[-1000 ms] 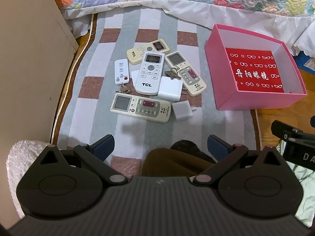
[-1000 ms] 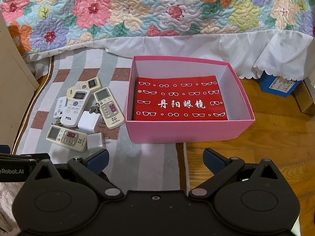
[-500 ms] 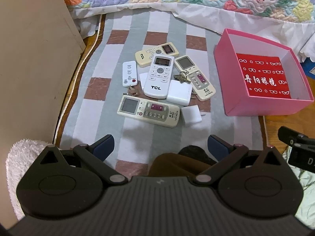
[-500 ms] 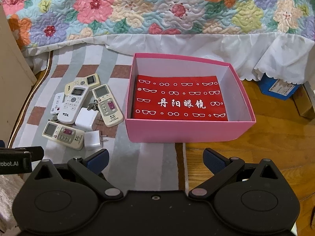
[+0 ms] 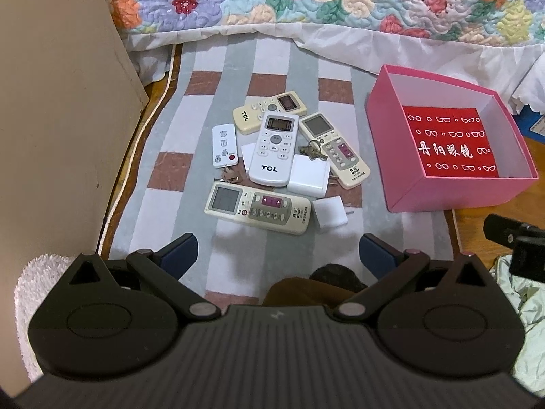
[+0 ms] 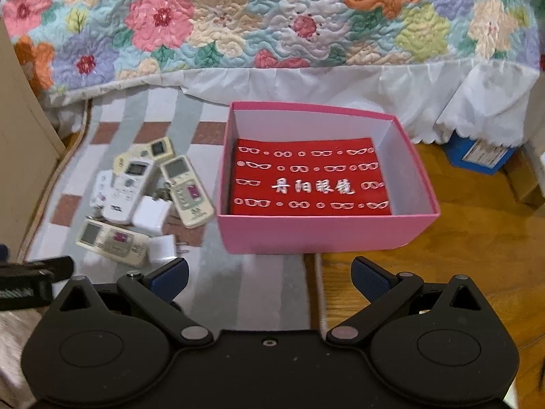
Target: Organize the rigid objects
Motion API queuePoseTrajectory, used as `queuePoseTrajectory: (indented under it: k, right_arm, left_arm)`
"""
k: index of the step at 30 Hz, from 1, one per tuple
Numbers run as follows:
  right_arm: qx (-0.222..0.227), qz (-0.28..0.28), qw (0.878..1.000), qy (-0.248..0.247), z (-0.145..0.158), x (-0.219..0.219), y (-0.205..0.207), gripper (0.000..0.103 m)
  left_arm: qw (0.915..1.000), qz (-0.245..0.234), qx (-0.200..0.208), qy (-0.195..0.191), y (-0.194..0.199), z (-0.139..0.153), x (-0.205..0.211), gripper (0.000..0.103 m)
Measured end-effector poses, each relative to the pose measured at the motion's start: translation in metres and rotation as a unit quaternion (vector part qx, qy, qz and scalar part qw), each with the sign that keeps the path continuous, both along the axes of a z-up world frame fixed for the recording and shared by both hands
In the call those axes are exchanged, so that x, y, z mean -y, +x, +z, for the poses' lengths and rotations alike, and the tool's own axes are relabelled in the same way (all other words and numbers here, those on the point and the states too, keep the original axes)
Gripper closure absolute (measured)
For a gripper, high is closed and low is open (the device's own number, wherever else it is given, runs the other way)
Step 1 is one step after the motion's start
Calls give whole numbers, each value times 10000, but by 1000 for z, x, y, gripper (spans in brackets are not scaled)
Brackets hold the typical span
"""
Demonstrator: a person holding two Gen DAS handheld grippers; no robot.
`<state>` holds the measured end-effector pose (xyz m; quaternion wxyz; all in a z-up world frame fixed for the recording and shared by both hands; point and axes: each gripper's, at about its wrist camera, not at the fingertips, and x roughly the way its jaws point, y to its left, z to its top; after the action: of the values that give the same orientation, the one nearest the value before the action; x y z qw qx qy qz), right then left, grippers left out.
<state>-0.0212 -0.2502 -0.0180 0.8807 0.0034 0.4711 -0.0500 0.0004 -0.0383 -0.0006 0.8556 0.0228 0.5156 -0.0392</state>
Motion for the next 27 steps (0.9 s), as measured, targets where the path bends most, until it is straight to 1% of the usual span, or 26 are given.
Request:
queuePoseTrajectory:
  k: [4, 13, 19, 23, 27]
  right_arm:
    - [21, -30, 9999, -111, -1, -3, 0, 0]
    - [-8, -86, 9999, -109, -3, 2, 1, 0]
    - [-2, -95, 9999, -127, -3, 2, 1, 0]
    - [-4, -93, 9999, -124, -3, 2, 1, 0]
    - [-6, -89, 9999, -124, -3, 2, 1, 0]
  left_arm:
    - [9999, -62, 50, -69, -2, 1, 1, 0]
    - [9996, -136, 60, -250, -6, 1, 4, 0]
    - [9996, -154, 99, -207, -7, 2, 3, 0]
    - [9997, -156, 34, -194, -6, 4, 2, 0]
    - [9993, -193, -11, -311, -6, 4, -1, 0]
